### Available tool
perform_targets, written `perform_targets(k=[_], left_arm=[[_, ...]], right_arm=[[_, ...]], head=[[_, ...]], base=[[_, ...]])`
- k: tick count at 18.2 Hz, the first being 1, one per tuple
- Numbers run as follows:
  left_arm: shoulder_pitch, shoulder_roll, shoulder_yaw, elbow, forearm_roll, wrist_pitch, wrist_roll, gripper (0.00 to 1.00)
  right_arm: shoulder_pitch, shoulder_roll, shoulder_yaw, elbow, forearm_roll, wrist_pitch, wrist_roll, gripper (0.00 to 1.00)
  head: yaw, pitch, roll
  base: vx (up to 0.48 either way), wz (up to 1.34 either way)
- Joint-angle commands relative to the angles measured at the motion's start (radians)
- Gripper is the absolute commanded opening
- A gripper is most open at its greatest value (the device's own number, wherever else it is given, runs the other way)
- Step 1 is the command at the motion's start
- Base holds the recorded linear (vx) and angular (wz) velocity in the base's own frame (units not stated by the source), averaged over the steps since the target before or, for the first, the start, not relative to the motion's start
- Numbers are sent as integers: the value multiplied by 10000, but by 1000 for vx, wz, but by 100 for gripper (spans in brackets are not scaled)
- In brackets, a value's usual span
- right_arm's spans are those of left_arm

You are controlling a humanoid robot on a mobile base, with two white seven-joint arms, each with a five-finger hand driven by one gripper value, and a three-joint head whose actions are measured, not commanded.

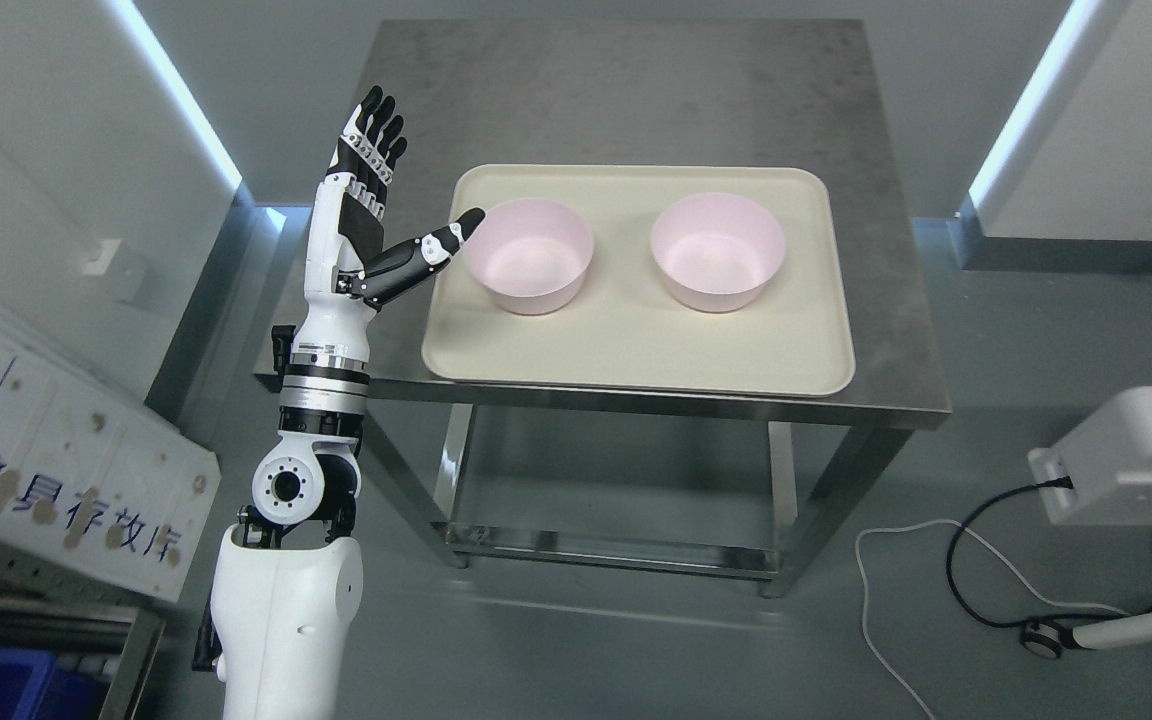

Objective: Stack pink IKEA bowls on left shelf middle
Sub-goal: 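Raise the left hand and move it over the nearer pink bowl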

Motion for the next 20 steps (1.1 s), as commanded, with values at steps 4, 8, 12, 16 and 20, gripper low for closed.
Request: perform_targets(k=[4,8,12,16,20], left_arm=[[-260,174,-848,-65,-15,214,-75,100],[-860,174,-2076,-19,-30,352,-75,100],[-891,174,-2416,-19,-30,307,-75,100],[-1090,174,-2355,-4,-45,368,-60,100],[-1473,174,-2340,149,-61,399,-45,100]], right_arm=[[1,-175,-46,-175,-16,3,-2,100],[1,-175,-46,-175,-16,3,-2,100],[1,-175,-46,-175,-16,3,-2,100],[1,-175,-46,-175,-16,3,-2,100],[1,-175,-46,-175,-16,3,-2,100]], head=[[0,0,0],[0,0,0],[0,0,0],[0,0,0],[0,0,0]], base=[[-112,726],[-156,694],[-91,252],[-39,-52],[-39,-210]])
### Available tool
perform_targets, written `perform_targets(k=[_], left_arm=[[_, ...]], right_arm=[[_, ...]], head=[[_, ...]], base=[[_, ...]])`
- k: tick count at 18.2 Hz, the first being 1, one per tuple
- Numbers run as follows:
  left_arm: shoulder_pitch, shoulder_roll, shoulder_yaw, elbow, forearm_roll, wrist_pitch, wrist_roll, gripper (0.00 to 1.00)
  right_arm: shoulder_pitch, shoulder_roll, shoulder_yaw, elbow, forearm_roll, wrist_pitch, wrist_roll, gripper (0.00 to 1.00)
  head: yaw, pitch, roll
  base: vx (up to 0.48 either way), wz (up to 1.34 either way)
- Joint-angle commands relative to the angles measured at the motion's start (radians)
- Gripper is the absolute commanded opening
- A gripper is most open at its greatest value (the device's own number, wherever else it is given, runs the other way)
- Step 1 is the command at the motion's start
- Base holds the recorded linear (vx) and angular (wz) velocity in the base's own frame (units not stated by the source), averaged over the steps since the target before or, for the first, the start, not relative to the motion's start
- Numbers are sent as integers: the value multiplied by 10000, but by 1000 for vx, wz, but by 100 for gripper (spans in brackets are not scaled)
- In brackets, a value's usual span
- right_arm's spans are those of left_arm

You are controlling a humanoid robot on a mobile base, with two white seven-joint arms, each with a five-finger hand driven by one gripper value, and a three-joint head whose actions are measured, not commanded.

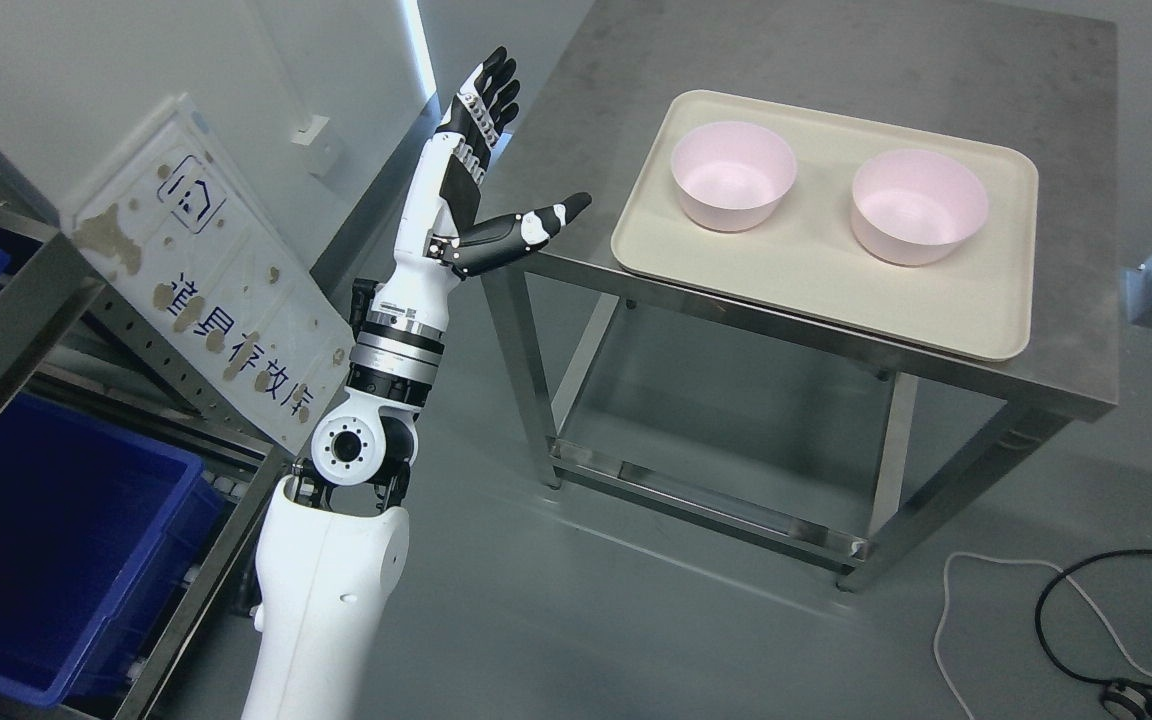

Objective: Stack pink IKEA bowls on left shelf middle
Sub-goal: 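Raise the left hand and move it over the nearer pink bowl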

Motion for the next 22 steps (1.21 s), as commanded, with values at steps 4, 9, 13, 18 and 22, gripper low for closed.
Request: perform_targets(k=[4,9,13,18,22], left_arm=[[-1163,174,-521,700,-64,510,-1,100],[-3434,174,-413,3170,-80,772,-16,100],[-3895,174,-582,4242,-569,818,-47,100],[-4879,174,-414,6301,-877,1631,-613,98],[-5123,174,244,7466,-954,2166,-615,95]], right_arm=[[0,-175,-46,-175,-15,5,-2,100],[0,-175,-46,-175,-15,5,-2,100],[0,-175,-46,-175,-15,5,-2,100],[0,-175,-46,-175,-15,5,-2,100],[0,-175,-46,-175,-15,5,-2,100]], head=[[0,0,0],[0,0,0],[0,0,0],[0,0,0],[0,0,0]], base=[[-39,-290],[-26,-190],[-5,-266],[2,-223],[-1,-57]])
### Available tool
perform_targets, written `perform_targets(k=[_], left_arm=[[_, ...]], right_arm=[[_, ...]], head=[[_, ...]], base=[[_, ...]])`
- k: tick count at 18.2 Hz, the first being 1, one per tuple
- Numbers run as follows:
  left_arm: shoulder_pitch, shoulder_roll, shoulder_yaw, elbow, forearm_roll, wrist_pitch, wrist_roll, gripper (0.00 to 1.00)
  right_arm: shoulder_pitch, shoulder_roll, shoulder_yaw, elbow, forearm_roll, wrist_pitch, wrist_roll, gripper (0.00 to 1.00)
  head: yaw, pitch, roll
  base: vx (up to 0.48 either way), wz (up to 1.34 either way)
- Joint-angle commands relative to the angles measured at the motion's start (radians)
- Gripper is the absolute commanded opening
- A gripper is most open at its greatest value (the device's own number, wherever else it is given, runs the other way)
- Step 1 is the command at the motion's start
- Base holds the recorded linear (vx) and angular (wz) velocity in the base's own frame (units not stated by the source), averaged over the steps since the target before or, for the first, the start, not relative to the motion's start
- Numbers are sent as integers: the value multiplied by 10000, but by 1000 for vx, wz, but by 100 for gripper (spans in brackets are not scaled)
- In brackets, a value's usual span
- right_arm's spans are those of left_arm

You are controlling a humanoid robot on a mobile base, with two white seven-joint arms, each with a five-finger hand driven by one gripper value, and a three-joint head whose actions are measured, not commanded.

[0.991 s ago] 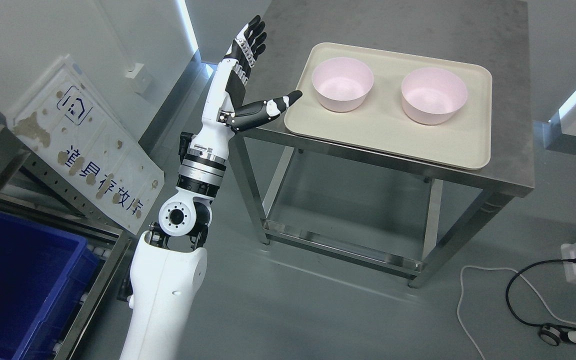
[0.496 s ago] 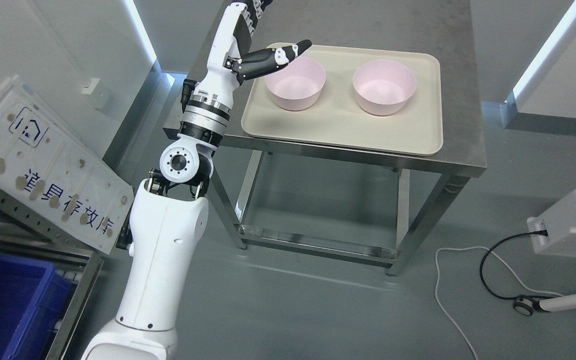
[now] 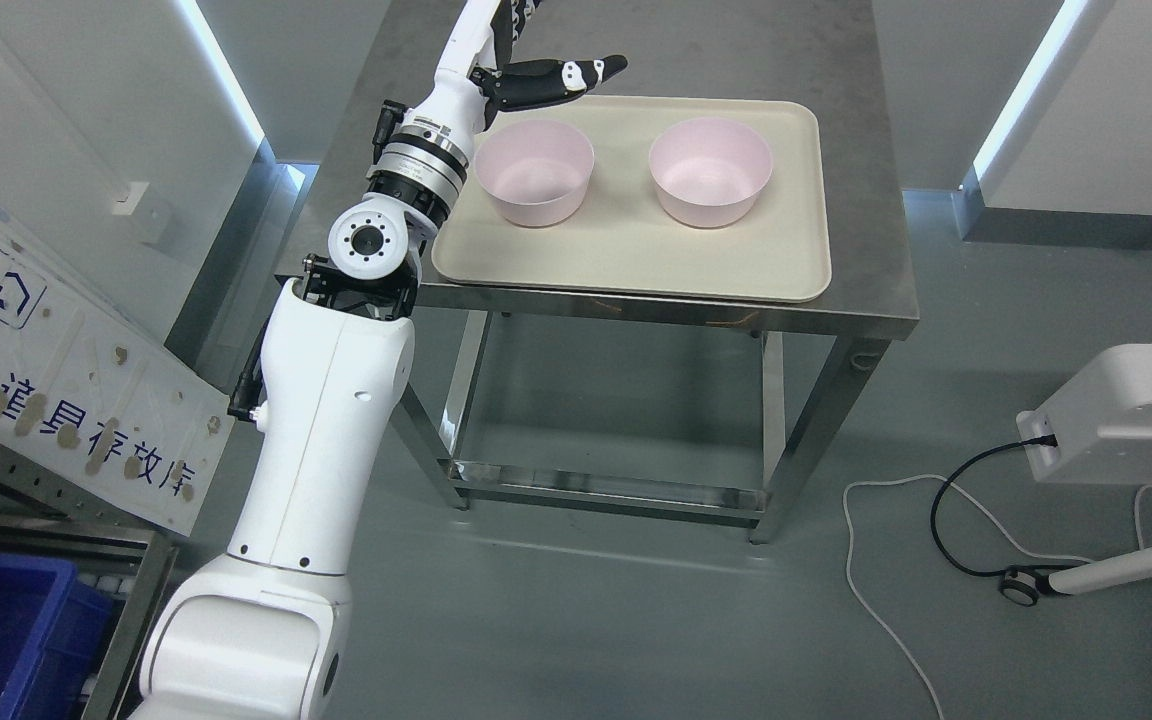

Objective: Stack pink IKEA bowls on left shelf middle
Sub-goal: 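Raise the left hand and move it over the nearer pink bowl, then lower the left hand and grip the rim of the nearer pink bowl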

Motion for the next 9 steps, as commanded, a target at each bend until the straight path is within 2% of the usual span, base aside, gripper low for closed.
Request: perform_targets(k=[1,5,9], left_arm=[[-707,175,689,3070,-98,689,-41,93],[-708,175,629,3070,-98,1626,-163,88],[-815,175,537,3482,-129,1934,-624,88]], right_arm=[[-1,-174,-46,-175,-15,5,-3,100],[-1,-174,-46,-175,-15,5,-3,100],[-1,-174,-46,-175,-15,5,-3,100]], head=[[0,0,0],[0,0,0],[0,0,0]], base=[[-1,37],[-2,47],[0,7]])
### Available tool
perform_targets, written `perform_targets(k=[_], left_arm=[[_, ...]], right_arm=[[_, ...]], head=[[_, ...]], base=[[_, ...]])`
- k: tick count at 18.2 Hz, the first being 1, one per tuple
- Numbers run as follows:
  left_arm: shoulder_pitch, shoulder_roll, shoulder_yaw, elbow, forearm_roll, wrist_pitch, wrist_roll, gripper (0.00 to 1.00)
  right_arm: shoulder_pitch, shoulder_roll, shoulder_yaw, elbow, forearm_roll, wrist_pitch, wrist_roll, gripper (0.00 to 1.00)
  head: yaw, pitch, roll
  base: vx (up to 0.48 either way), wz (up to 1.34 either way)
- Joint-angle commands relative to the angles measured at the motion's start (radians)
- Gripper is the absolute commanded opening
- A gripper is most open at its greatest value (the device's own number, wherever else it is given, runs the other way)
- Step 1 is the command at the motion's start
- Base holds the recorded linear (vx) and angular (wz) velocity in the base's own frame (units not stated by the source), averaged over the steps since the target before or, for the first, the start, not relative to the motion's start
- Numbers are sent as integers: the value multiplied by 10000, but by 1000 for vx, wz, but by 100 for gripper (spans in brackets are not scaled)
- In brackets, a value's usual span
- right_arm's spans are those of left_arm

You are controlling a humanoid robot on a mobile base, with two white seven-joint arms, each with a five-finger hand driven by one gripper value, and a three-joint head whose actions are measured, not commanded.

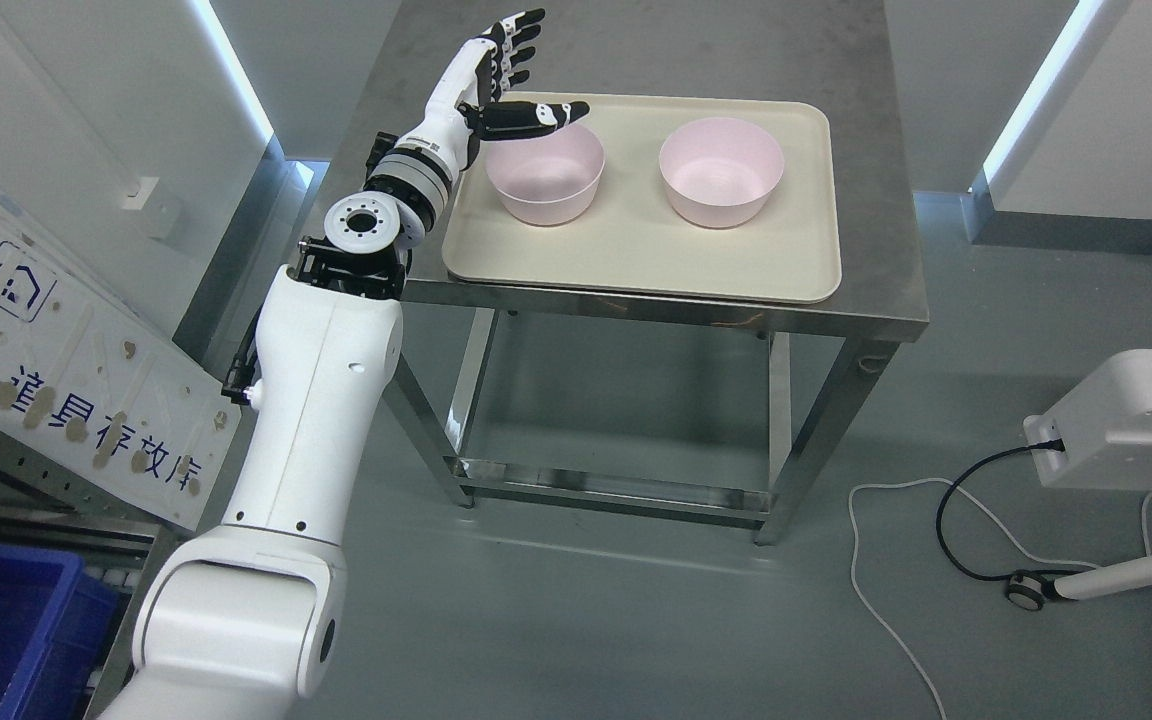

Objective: Stack pink IKEA bowls on left shelf middle
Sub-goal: 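Lower the left hand and grip the rim of the nearer pink bowl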

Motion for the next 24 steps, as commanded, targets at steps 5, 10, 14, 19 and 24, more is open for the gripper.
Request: perform_targets(k=[5,10,14,19,24], left_arm=[[-821,175,130,2312,-300,123,-156,87],[-1037,175,39,2603,-819,108,-232,87],[-1037,175,-115,3202,-1527,108,-248,85],[-1083,175,-373,3187,-1604,62,-263,68],[-1634,175,-2199,3217,-2032,-368,-263,62]], right_arm=[[0,-174,-46,-175,-15,5,-2,100],[0,-174,-46,-175,-15,5,-2,100],[0,-174,-46,-175,-15,5,-2,100],[0,-174,-46,-175,-15,5,-2,100],[0,-174,-46,-175,-15,5,-2,100]], head=[[0,0,0],[0,0,0],[0,0,0],[0,0,0],[0,0,0]], base=[[0,0],[0,0],[0,0],[0,0],[0,0]])
